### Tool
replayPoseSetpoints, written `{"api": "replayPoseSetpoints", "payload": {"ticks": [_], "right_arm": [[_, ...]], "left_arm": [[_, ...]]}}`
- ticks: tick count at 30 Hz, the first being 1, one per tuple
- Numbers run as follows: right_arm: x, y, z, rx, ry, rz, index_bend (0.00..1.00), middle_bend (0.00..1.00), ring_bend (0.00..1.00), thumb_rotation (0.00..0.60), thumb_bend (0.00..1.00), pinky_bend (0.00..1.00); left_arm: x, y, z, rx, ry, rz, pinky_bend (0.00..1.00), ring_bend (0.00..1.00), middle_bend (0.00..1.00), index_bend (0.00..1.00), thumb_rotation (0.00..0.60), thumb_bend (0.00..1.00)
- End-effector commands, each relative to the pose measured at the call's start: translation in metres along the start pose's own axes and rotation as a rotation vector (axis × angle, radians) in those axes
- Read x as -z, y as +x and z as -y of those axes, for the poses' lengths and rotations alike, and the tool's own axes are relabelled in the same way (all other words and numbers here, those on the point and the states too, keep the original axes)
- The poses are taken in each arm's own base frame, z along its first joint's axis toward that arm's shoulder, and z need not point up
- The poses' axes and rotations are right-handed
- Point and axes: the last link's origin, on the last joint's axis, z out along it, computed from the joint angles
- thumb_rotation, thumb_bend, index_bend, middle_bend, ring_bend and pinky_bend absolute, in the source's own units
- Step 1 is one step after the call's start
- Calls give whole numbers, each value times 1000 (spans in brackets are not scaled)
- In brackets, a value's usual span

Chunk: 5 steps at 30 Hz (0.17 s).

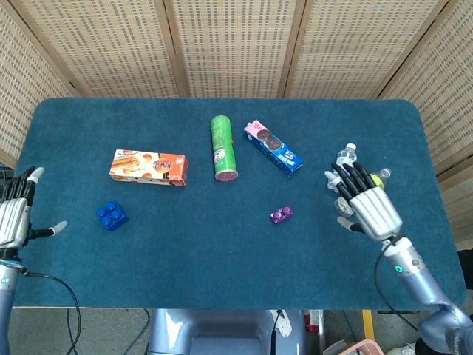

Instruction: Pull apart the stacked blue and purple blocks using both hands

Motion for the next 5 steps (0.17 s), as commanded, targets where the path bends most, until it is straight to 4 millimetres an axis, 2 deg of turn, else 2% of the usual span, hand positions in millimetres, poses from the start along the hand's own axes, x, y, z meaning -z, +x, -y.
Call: {"api": "replayPoseSetpoints", "payload": {"ticks": [1,5], "right_arm": [[46,-2,-10,-21,-50,-14,0,0,0,600,0,0],[68,-3,-11,-36,-117,-44,0,0,0,600,0,0]], "left_arm": [[31,-8,11,10,0,10,0,0,0,0,600,0],[44,-8,12,-2,-20,12,0,0,0,0,600,0]]}}
